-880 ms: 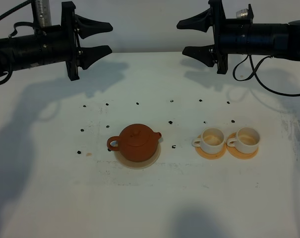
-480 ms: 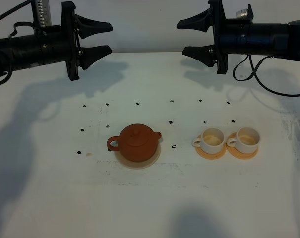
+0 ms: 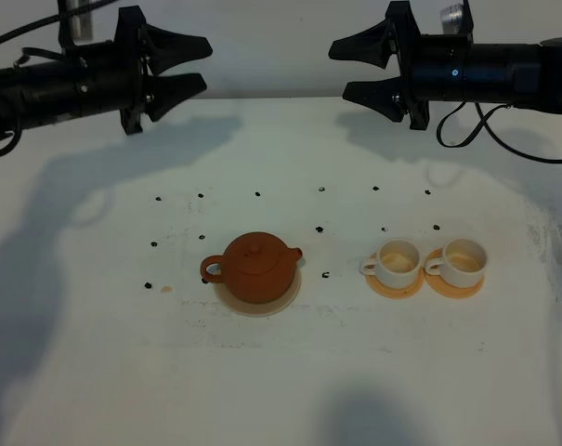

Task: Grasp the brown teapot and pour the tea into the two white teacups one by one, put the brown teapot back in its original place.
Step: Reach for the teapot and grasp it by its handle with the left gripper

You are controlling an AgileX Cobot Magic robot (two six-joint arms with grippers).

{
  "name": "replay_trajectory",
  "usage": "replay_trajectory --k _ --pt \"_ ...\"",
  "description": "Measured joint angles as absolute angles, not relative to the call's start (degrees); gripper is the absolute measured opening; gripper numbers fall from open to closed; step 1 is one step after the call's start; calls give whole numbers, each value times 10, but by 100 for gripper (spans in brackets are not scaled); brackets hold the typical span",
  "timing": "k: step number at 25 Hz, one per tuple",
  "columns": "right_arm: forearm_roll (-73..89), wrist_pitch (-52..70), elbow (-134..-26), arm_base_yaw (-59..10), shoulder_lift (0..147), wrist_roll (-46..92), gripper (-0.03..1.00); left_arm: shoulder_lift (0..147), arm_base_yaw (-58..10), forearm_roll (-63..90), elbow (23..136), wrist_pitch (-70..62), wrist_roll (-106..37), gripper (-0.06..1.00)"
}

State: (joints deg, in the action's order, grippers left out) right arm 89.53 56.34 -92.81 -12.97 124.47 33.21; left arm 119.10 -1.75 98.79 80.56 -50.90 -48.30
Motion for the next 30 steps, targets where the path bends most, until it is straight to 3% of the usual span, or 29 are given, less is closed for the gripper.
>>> replay_trajectory --k 6,13,19,30 --pt "857 553 -943 -130 1222 361 57 1139 -17 951 806 -491 -572 49" --pt "686 486 -955 -130 1155 328 57 1052 -17 772 806 -432 -585 49" --pt "509 459 -955 -130 1084 263 57 975 -27 643 806 -417 -557 46" --pt "192 475 -955 -164 944 118 54 863 -128 337 806 -416 -385 41"
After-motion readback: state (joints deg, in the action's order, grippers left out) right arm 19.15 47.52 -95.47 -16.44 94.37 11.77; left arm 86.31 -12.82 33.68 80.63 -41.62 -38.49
